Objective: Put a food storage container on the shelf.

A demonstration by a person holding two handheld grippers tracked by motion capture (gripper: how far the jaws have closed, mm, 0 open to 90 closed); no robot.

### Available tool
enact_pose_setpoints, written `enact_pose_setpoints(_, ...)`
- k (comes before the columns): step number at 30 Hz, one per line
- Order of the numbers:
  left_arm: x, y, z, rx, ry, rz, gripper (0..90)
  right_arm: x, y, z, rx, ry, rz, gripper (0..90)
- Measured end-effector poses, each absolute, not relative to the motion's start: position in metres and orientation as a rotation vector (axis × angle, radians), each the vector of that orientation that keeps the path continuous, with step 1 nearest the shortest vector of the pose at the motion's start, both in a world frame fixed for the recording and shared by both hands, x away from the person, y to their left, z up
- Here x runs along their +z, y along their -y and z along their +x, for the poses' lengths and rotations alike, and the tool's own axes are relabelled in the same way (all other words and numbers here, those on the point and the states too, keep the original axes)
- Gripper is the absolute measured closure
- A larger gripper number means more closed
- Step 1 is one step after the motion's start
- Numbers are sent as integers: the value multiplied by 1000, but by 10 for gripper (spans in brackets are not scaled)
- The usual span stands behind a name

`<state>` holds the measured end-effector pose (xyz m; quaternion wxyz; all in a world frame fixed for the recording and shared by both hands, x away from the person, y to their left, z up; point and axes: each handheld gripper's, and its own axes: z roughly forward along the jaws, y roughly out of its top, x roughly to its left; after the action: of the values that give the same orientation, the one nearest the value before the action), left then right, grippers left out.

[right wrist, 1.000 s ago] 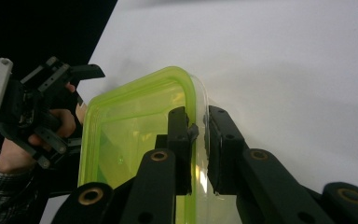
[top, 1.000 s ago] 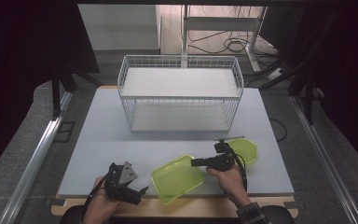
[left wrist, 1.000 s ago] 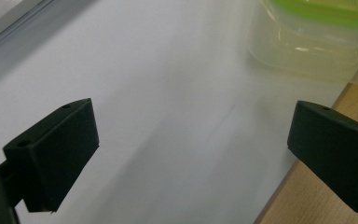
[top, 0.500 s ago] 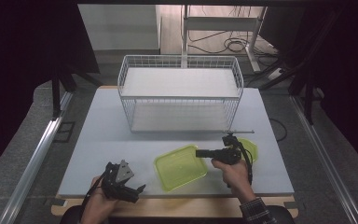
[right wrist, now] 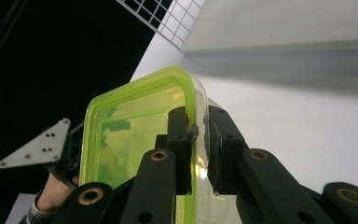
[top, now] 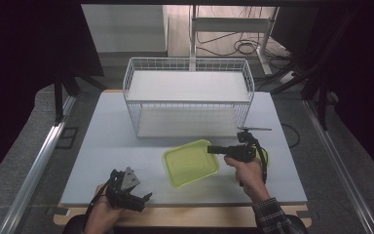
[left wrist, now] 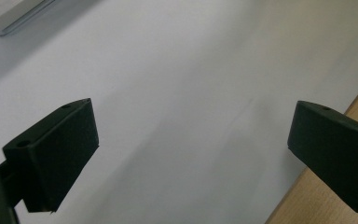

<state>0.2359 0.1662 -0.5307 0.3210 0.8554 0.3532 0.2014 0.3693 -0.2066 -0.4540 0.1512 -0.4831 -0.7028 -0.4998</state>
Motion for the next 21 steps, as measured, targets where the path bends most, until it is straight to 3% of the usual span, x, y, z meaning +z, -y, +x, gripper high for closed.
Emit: enact_pose_setpoints(21, -532, -166, 237, 529, -923, 2260, 15, -404, 203, 392, -1541, 1978, -1370, 800)
